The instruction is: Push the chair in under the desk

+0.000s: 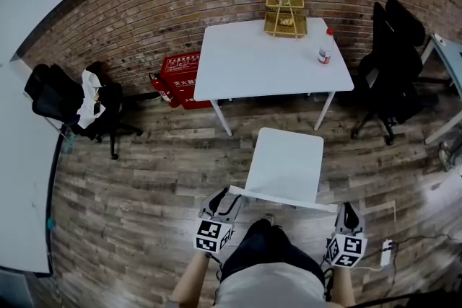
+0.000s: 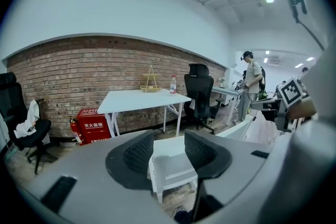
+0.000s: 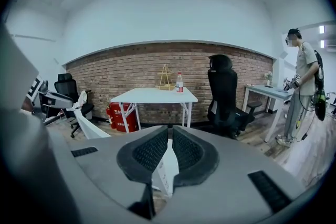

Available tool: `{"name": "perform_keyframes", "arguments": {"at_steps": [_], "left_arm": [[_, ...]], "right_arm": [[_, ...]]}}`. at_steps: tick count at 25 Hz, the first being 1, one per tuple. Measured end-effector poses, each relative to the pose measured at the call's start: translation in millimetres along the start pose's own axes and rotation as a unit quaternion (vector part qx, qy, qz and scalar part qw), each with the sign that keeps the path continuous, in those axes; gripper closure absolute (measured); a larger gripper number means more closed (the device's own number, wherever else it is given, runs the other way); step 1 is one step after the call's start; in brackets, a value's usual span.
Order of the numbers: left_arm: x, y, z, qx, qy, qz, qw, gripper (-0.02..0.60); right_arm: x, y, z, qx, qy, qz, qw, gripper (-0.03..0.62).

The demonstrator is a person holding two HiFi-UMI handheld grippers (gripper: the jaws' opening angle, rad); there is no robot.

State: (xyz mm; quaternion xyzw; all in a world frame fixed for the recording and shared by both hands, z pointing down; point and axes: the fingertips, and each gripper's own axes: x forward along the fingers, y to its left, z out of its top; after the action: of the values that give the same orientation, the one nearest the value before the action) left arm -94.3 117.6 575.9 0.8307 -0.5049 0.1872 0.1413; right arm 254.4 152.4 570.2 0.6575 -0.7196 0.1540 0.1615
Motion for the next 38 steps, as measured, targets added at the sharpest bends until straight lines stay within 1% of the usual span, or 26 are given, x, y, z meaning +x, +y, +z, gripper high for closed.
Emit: {"name": "perform_keyframes", "arguments": {"at_steps": [3, 4, 6, 10, 12, 14, 15, 16, 18, 21, 24, 30, 38], "left_arm": [[4, 3, -1, -0.008, 0.005, -0.023, 0.9997, 0.368], [5, 3, -2, -0.006, 0.009, -0.029, 0.9995, 0.358], [9, 3, -4, -0.003, 0.015, -0.041, 0.999, 0.345], [15, -2, -13, -0.004, 0.031, -0.068, 0.9972, 0.344], [18, -4, -18, 0.008, 0.043, -0.073, 0.9964, 0.341], [22, -7, -22, 0.032, 0.057, -0.078, 0.9948, 0.327], [24, -7, -23, 0.042, 0.062, -0.08, 0.994, 0.317], [25, -7, -24, 0.048, 0.064, -0.082, 0.9934, 0.306], [28, -6, -25, 0.047, 0.068, -0.085, 0.9929, 0.299], [32, -1, -32, 0.039, 0.08, -0.089, 0.9921, 0.275], [37, 0, -38, 0.04, 0.089, -0.093, 0.9908, 0.27], [49, -6, -44, 0.04, 0.096, -0.107, 0.9887, 0.268], [50, -7, -45, 0.03, 0.097, -0.119, 0.9878, 0.268]], "right_arm": [[1, 1, 3, 0.005, -0.003, 0.003, 1.0, 0.573], [2, 1, 5, 0.008, -0.004, 0.008, 1.0, 0.557], [4, 4, 6, 0.015, -0.002, 0.022, 1.0, 0.442], [5, 9, 3, 0.014, 0.003, 0.045, 0.999, 0.43], [7, 15, -1, 0.015, 0.013, 0.069, 0.997, 0.399], [9, 24, -6, 0.015, 0.027, 0.101, 0.994, 0.336], [10, 27, -8, 0.014, 0.033, 0.114, 0.993, 0.315], [11, 30, -12, 0.012, 0.038, 0.124, 0.991, 0.308], [13, 35, -18, -0.001, 0.047, 0.136, 0.99, 0.29], [17, 42, -25, -0.032, 0.066, 0.144, 0.987, 0.269], [20, 46, -34, -0.052, 0.086, 0.148, 0.984, 0.257], [28, 43, -55, -0.042, 0.108, 0.14, 0.983, 0.252], [37, 45, -55, -0.055, 0.113, 0.142, 0.982, 0.253]]}}
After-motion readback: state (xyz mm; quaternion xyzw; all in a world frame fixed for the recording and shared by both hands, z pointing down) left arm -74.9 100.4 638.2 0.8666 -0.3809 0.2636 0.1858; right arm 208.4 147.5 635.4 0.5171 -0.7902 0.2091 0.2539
